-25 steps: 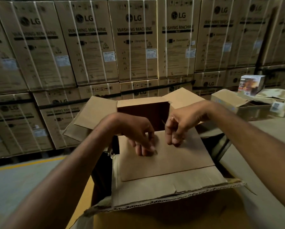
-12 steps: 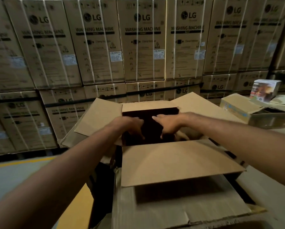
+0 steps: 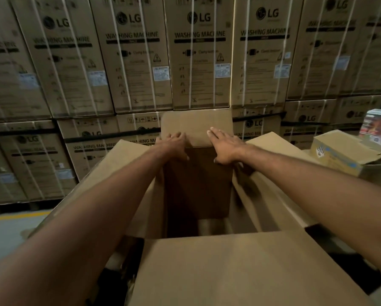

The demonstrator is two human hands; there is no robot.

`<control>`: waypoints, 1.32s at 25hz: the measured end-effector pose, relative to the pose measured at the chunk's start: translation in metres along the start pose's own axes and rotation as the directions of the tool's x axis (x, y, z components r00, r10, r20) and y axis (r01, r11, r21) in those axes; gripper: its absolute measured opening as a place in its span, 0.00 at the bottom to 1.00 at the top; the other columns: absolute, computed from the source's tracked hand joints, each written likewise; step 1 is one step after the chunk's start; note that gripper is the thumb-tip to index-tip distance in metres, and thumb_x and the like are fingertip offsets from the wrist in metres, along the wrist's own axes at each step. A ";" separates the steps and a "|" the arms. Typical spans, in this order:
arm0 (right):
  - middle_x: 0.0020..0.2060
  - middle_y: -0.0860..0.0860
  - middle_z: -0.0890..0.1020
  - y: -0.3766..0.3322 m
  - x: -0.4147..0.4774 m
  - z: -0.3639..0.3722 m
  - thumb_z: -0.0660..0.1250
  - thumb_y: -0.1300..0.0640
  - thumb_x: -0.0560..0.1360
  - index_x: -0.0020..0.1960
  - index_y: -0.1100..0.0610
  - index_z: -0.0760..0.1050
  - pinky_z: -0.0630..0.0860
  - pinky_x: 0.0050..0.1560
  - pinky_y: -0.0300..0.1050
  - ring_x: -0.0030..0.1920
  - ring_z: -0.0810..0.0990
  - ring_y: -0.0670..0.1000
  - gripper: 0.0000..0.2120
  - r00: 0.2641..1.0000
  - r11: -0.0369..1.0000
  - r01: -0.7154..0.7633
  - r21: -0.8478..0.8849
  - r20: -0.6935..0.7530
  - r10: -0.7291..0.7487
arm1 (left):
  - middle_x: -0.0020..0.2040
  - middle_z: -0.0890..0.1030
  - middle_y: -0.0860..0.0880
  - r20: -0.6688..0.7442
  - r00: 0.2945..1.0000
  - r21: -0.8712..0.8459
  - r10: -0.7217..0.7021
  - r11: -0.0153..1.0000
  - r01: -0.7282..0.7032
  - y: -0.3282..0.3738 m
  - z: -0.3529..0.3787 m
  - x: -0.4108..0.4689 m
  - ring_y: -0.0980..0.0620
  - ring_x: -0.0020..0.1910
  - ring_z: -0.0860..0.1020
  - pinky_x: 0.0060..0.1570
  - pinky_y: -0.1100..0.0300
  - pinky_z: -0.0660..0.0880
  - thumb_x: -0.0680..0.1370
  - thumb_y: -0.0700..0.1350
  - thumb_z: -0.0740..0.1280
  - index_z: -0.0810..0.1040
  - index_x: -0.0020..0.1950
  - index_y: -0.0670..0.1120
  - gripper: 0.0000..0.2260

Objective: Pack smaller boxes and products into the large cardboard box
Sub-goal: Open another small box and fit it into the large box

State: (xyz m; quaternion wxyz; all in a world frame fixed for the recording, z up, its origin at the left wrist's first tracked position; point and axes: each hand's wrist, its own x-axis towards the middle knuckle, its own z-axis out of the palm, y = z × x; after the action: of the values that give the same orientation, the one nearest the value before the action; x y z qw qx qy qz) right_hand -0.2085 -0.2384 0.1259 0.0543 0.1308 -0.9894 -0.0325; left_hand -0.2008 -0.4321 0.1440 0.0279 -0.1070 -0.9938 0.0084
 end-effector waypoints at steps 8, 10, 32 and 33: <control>0.64 0.52 0.79 0.020 0.040 0.036 0.69 0.51 0.80 0.73 0.49 0.68 0.74 0.65 0.55 0.64 0.77 0.55 0.23 1.000 0.996 0.005 0.087 -0.015 -0.003 | 0.70 0.76 0.45 -0.067 0.996 -0.020 -0.058 0.998 0.056 -0.036 0.051 0.034 0.44 0.66 0.76 0.63 0.46 0.72 0.86 0.55 0.54 0.67 0.77 0.53 0.19; 0.66 0.51 0.78 0.023 0.043 0.043 0.69 0.50 0.80 0.74 0.48 0.67 0.74 0.66 0.56 0.65 0.76 0.55 0.24 1.000 0.995 0.004 0.104 -0.031 -0.001 | 0.68 0.76 0.45 -0.065 0.996 -0.057 -0.059 0.997 0.056 -0.035 0.051 0.038 0.44 0.64 0.76 0.55 0.51 0.72 0.87 0.55 0.53 0.68 0.77 0.53 0.19; 0.76 0.51 0.68 -0.011 -0.113 0.014 0.72 0.46 0.77 0.79 0.48 0.65 0.65 0.74 0.60 0.75 0.67 0.55 0.34 0.990 0.999 -0.038 0.003 -0.135 0.038 | 0.73 0.74 0.46 -0.060 0.982 -0.365 0.182 0.911 -0.191 -0.012 0.011 -0.098 0.46 0.70 0.73 0.63 0.53 0.72 0.82 0.50 0.68 0.70 0.77 0.50 0.24; 0.75 0.50 0.70 -0.016 -0.128 0.011 0.72 0.46 0.77 0.77 0.48 0.68 0.65 0.73 0.59 0.74 0.68 0.54 0.31 0.987 0.999 -0.033 0.024 -0.156 0.036 | 0.72 0.75 0.47 -0.086 0.977 -0.366 0.195 0.906 -0.213 -0.005 0.007 -0.113 0.47 0.69 0.74 0.63 0.53 0.72 0.82 0.50 0.69 0.72 0.75 0.49 0.22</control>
State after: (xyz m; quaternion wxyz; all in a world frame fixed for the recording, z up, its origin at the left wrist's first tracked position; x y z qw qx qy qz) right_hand -0.0829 -0.2197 0.1015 0.1311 0.1165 -0.9845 -0.0105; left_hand -0.0921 -0.4615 0.1315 0.0296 -0.2137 -0.9597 -0.1802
